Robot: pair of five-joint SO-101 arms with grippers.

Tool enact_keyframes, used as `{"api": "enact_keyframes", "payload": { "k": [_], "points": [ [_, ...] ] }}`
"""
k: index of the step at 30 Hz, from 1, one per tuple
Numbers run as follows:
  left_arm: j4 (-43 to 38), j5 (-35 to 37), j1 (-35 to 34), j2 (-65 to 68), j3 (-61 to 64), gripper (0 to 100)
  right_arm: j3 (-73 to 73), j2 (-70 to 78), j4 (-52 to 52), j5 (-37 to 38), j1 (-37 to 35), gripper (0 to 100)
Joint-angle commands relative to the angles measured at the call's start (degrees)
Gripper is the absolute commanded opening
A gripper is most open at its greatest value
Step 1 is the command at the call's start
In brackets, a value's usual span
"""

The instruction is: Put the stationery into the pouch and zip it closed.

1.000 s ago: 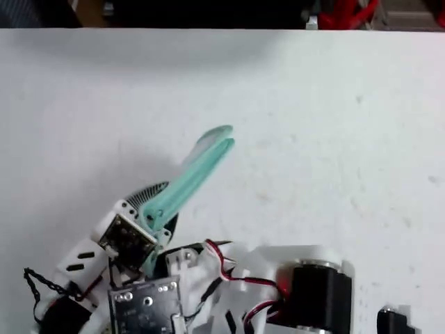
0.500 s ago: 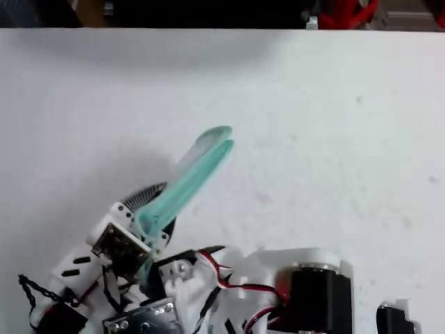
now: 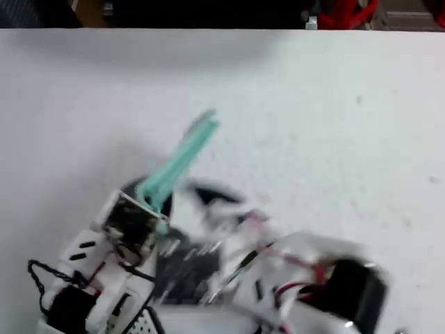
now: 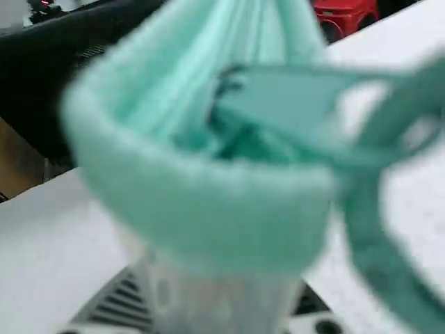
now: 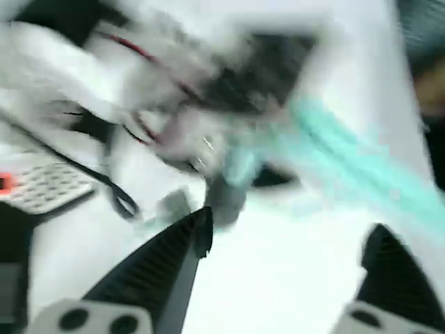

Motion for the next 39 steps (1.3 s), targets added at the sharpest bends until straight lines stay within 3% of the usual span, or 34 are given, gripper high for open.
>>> {"api": "enact_keyframes", "payload": {
  "k": [1,6,10,14,17,22,25,33,36,39],
  "points": [
    [-5.0,1.8,-2.9,-0.3,-0.9,2,-0.4,-2.7,0.0,1.0,9.9,33.4],
    [-9.0,1.4,-3.2,-0.2,-1.0,2,0.9,-2.8,-2.4,3.9,26.8,26.4],
    [-14.9,-4.7,-3.0,2.6,-0.9,2,9.1,-2.9,-8.4,3.2,43.2,18.3],
    [-22.4,-8.8,-3.0,15.9,-2.7,2,21.9,-3.6,-15.3,-7.0,57.8,14.5],
    [-23.6,-10.5,-2.9,32.1,-11.9,2,32.2,-4.6,-23.5,-12.8,65.4,14.5],
    [-23.1,-10.4,-3.2,58.2,-32.1,2,47.3,-8.5,-36.7,-16.7,68.9,14.2],
    [-23.9,-10.4,-1.6,67.2,-36.9,2,52.8,-9.9,-40.3,-20.6,68.9,14.2],
    [-35.8,-10.5,3.8,74.8,-28.8,4,54.5,-9.9,-42.8,-23.5,69.0,14.2],
    [-33.5,-8.6,8.9,74.9,-25.8,19,54.5,-9.9,-42.8,-23.5,69.0,14.2],
    [-26.2,0.8,12.4,73.9,-27.0,25,54.5,-9.9,-42.6,-23.5,69.0,14.2]
  ]
}}
